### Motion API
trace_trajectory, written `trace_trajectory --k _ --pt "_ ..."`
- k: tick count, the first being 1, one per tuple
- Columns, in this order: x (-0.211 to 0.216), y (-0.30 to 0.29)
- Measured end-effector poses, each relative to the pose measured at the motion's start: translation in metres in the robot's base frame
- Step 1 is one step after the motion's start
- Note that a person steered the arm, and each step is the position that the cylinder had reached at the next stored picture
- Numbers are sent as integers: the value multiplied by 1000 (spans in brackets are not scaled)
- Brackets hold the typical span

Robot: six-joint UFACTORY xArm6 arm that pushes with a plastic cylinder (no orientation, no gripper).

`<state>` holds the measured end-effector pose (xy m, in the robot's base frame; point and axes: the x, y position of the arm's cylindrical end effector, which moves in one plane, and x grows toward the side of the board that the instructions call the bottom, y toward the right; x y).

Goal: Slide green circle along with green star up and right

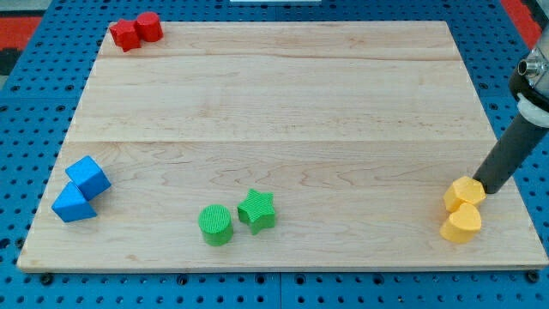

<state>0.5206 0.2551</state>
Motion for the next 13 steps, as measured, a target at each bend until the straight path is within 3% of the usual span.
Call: trace_trajectory --k 3,4,5,7,9,11,13 --pt "1 -10" --pt "-25 0" --pt "-60 -50" --pt "-76 -305" --pt "-9 -386" --pt "70 -387" --pt "42 -263"
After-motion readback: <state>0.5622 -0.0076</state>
